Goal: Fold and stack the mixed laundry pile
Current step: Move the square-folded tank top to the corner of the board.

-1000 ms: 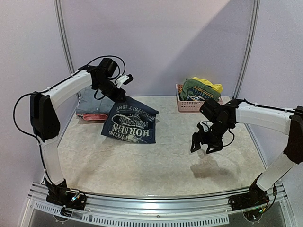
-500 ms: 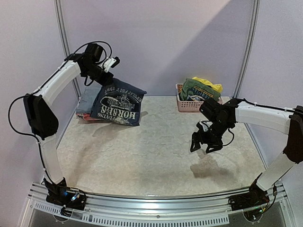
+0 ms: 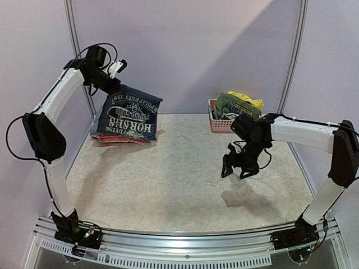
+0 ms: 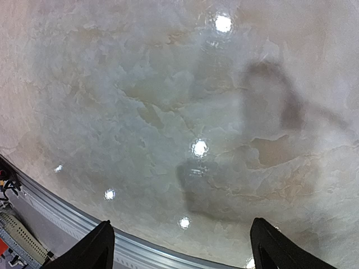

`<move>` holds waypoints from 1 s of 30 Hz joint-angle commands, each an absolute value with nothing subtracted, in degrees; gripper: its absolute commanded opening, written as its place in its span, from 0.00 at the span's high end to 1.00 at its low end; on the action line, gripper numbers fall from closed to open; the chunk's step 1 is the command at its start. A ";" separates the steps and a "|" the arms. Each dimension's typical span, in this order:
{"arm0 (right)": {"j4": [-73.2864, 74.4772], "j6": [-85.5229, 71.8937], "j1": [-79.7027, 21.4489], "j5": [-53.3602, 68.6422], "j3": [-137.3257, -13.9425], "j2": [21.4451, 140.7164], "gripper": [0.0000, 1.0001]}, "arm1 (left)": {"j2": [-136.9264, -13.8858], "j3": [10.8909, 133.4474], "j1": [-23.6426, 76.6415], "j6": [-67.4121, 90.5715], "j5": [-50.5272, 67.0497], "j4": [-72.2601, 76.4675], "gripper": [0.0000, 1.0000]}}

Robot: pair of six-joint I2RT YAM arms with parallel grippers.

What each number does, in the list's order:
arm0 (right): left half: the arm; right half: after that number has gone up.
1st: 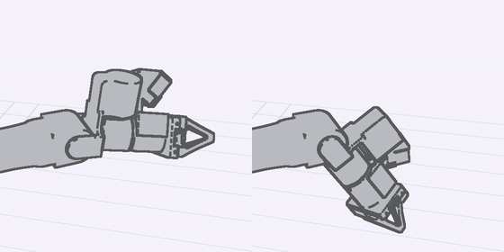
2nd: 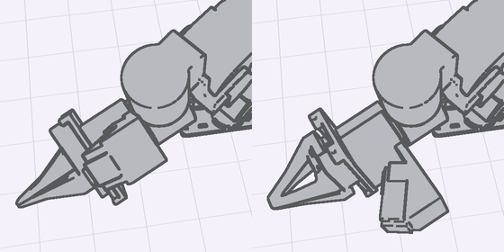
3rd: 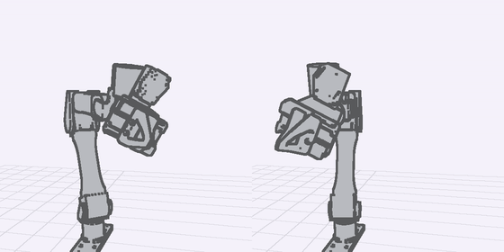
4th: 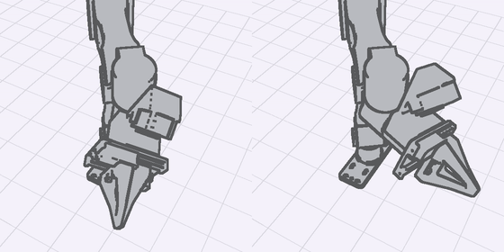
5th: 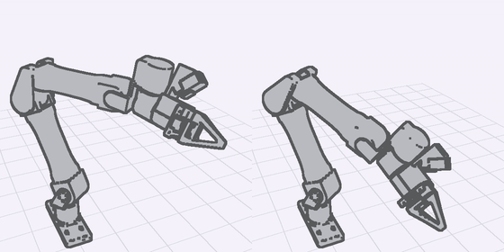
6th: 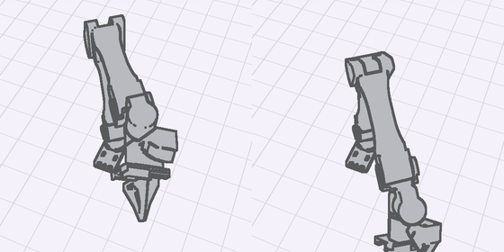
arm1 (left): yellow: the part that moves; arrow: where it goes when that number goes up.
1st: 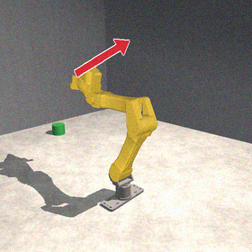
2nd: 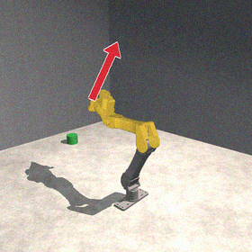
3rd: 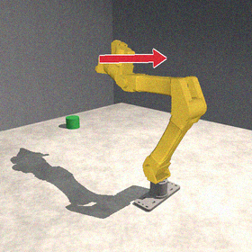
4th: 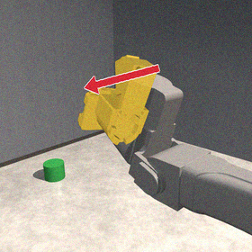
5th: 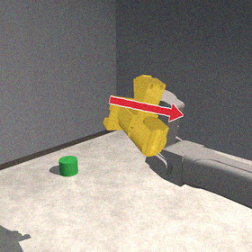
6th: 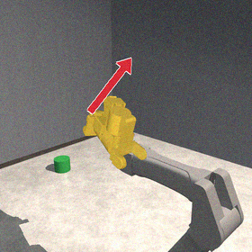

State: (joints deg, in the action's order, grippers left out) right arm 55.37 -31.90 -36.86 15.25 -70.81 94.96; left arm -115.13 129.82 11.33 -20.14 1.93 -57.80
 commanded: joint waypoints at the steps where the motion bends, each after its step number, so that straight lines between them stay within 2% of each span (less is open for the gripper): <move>1: 56.52 -30.18 -37.21 15.70 -73.84 97.59 0.15 | -112.30 131.56 9.25 -20.81 2.53 -56.82 1.00; 22: 59.81 -27.91 -37.25 17.08 -75.38 100.45 0.15 | -122.48 139.39 2.51 -19.97 6.89 -52.24 1.00; 30: 60.86 -27.13 -37.24 17.51 -74.18 100.97 0.15 | -126.67 139.46 1.56 -21.29 4.15 -50.44 1.00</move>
State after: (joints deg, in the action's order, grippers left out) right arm 59.37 -28.14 -36.86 16.97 -74.72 99.57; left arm -125.27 137.97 2.66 -20.51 5.34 -53.84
